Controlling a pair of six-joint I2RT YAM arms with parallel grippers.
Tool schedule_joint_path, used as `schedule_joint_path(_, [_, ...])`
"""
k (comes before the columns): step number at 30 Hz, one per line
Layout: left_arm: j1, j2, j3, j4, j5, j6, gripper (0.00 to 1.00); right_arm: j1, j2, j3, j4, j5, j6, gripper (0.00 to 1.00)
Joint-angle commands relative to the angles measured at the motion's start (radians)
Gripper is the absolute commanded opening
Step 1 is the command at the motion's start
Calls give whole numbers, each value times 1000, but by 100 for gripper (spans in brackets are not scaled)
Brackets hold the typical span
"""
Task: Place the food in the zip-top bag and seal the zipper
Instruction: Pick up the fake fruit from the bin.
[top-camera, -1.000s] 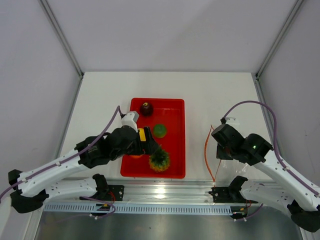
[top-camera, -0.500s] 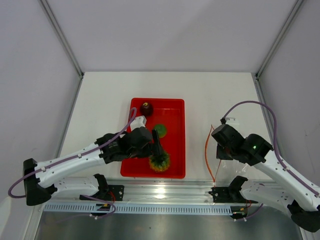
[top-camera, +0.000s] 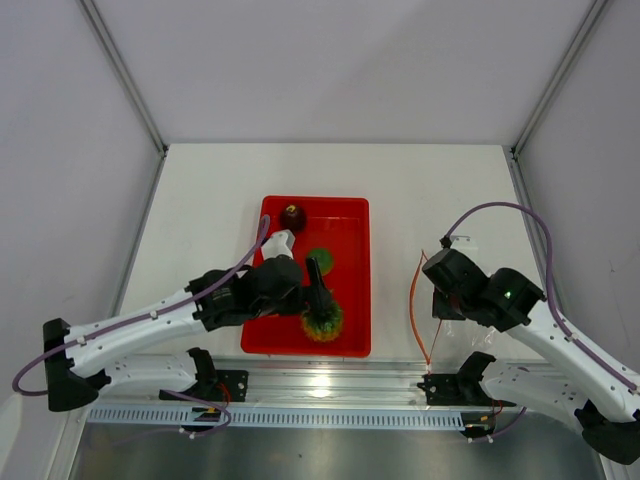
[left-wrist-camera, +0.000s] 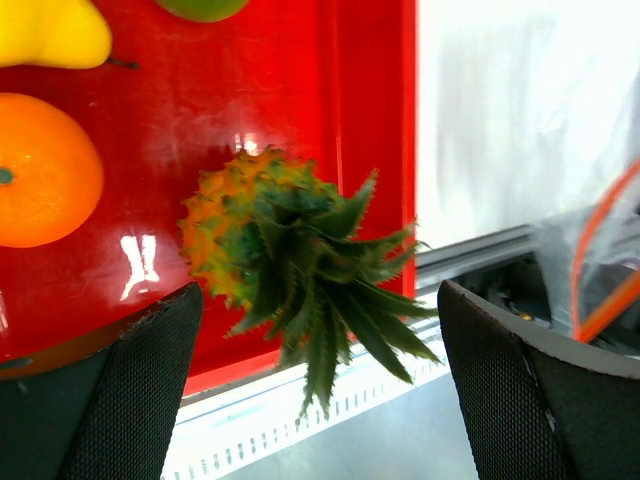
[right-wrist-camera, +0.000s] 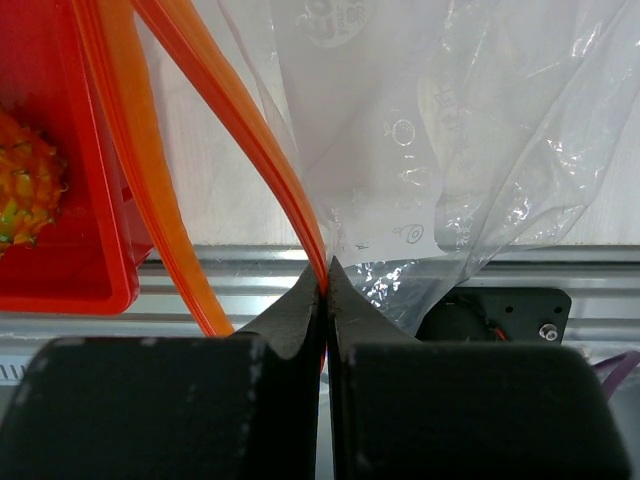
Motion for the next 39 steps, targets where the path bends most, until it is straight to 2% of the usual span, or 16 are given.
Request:
schedule_joint_path(1, [-20, -36, 13, 32, -36, -1, 99, 5, -9, 3, 18, 6, -7, 0])
schedule_joint_path(12, [-109, 80, 59, -22, -90, 98, 100, 7, -17, -1, 4, 4, -2, 0])
schedule_joint_path(19, [-131, 155, 102, -76, -152, 23, 100, 11, -1, 3, 7, 0, -2, 0])
schedule_joint_path(28, [-120, 180, 71, -46, -208, 17, 98, 22, -7, -4, -2, 3, 7, 0])
schedule_joint_path(31, [-114, 169, 51, -16, -208, 38, 92, 21, -9, -9, 1, 3, 7, 0])
schedule_joint_path(34, [-112, 149, 24, 38, -199, 87, 79, 22, -1, -14, 6, 1, 4, 0])
schedule_joint_path(35, [-109, 145, 21, 53, -191, 103, 68, 22, 3, -14, 6, 1, 4, 0])
schedule_joint_path(37, [-105, 122, -2, 116, -154, 161, 53, 25, 5, -10, 4, 1, 6, 0])
schedule_joint_path(38, [-103, 112, -8, 137, -140, 183, 40, 25, 2, -7, 3, 3, 6, 0])
schedule_joint_path(39, [-103, 93, -21, 154, -131, 196, 33, 25, -1, -6, 0, 3, 9, 0])
